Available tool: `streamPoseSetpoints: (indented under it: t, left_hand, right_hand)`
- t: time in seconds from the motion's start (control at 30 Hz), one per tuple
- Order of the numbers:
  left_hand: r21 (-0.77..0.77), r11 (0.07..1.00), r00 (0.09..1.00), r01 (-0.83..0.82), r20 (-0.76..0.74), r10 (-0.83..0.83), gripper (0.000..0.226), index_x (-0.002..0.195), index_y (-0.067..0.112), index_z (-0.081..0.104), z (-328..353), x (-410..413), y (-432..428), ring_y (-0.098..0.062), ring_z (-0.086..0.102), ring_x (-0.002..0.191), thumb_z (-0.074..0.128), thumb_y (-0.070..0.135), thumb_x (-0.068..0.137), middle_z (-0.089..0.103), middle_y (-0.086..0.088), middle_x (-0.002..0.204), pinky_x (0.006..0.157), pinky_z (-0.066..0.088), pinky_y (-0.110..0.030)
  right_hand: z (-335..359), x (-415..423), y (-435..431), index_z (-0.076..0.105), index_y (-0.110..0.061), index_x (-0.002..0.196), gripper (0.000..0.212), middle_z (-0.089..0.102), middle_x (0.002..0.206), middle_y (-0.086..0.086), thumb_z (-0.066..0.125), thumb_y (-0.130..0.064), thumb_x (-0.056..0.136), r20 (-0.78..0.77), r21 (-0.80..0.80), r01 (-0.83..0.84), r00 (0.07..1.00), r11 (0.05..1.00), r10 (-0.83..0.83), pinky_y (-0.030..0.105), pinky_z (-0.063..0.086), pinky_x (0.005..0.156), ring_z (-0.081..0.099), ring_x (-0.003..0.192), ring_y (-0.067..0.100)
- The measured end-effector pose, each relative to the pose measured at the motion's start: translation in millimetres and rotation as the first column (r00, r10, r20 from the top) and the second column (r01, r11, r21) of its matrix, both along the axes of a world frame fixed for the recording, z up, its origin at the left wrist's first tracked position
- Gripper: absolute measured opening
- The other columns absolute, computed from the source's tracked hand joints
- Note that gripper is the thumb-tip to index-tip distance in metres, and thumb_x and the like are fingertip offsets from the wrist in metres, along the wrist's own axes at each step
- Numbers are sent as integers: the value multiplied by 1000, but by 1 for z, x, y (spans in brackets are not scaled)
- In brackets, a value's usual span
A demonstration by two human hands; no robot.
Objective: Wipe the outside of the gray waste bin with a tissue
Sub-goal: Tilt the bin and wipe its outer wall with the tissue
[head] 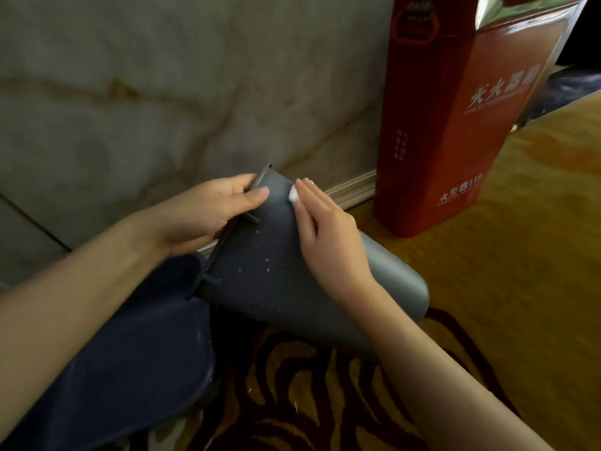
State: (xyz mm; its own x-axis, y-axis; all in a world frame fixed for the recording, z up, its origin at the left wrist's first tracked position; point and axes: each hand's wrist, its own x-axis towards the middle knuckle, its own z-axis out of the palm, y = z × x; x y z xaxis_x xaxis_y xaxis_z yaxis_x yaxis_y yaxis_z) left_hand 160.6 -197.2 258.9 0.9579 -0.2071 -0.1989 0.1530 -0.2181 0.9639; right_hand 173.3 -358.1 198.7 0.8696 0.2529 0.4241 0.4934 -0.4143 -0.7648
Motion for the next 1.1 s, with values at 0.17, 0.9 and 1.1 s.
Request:
streamPoseSetpoints:
  t: [0.17, 0.9, 1.1]
  left_hand:
    - [-40, 993, 985, -113, 124, 117, 27, 100, 23, 67, -16, -7, 4, -8, 72, 83, 41, 19, 94, 77, 4, 90, 67, 56, -18]
    - [-100, 985, 983, -139, 110, 150, 28, 92, 15, 73, -13, -14, -9, -11, 73, 82, 46, 24, 92, 78, -1, 87, 69, 57, -21]
    - [-275, 921, 960, -276, -34, 278, 38, 84, 6, 75, 1, -11, -13, -14, 73, 80, 42, 22, 95, 77, -7, 84, 68, 59, -23]
  right_hand:
    - [-31, -1, -37, 52, -19, 130, 39, 54, 136, -2, 34, -34, 98, -166, -12, 76, 983, 997, -77, 19, 27, 104, 44, 127, 9]
    - [-36, -44, -26, 11, -19, 145, 56, 1, 151, -7, 16, -45, 96, 58, -233, 57, 997, 971, -45, 22, -5, 111, -5, 140, 5]
    - [-13, -50, 27, 19, -6, 144, 53, 13, 155, 10, 24, -31, 97, 238, -232, -25, 968, 972, 82, 30, -3, 117, -4, 142, 15]
